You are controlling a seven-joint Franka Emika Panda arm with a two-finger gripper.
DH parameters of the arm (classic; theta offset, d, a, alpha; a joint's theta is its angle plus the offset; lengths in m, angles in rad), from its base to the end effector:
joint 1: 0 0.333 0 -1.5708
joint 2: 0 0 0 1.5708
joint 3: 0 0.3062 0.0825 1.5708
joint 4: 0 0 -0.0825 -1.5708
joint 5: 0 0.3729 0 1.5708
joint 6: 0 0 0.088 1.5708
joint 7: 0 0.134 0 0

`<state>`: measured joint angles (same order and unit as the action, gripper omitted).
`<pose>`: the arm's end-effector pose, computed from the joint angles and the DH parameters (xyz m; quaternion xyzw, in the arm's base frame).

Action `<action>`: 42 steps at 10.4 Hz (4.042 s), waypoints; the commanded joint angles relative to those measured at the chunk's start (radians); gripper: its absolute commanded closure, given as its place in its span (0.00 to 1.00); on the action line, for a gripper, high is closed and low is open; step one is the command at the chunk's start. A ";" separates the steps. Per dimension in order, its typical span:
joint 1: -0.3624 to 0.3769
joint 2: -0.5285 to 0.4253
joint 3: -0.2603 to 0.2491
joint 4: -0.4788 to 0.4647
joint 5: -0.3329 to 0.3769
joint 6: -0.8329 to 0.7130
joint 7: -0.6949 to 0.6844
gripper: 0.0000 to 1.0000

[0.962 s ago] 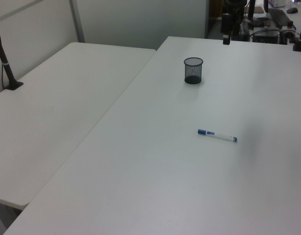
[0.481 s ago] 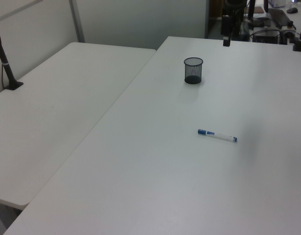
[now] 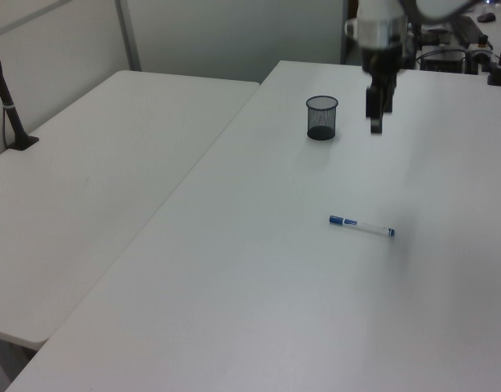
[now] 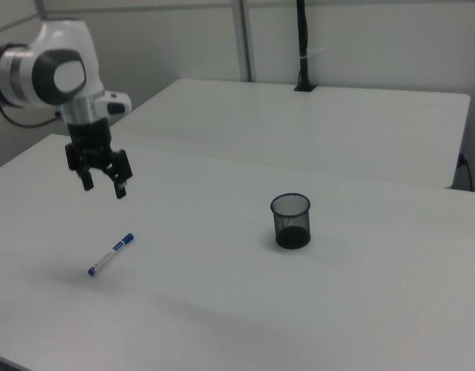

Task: Insert the marker
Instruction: 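Move the open gripper down over the blue-capped white marker, then close the gripper on the marker near its blue cap, then lift the marker and carry it over the black mesh pen cup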

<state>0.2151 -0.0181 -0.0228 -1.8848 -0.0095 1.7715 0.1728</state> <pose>0.5230 0.1007 0.4691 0.9988 0.0109 -0.0460 0.0130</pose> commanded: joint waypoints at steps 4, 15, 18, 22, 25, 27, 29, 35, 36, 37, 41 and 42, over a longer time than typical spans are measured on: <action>0.055 0.075 -0.006 -0.212 -0.001 0.293 0.036 0.11; 0.110 0.280 -0.006 -0.152 -0.020 0.542 0.192 0.56; 0.110 0.293 -0.006 -0.134 -0.020 0.542 0.192 0.76; 0.098 0.310 -0.006 -0.123 -0.047 0.552 0.189 0.51; 0.099 0.314 -0.006 -0.120 -0.049 0.557 0.191 0.57; 0.102 0.323 -0.006 -0.116 -0.049 0.572 0.191 0.61; 0.101 0.339 -0.006 -0.111 -0.049 0.580 0.191 0.61; 0.099 0.343 -0.006 -0.100 -0.050 0.579 0.191 0.77; 0.099 0.343 -0.006 -0.100 -0.050 0.579 0.191 0.80; 0.098 0.343 -0.006 -0.090 -0.050 0.572 0.191 0.82; 0.040 0.333 -0.009 0.039 -0.049 0.510 0.197 0.84; -0.001 0.334 -0.014 0.103 -0.049 0.475 0.198 0.84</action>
<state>0.2837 0.3201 -0.0310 -1.9058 -0.0420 2.3291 0.3474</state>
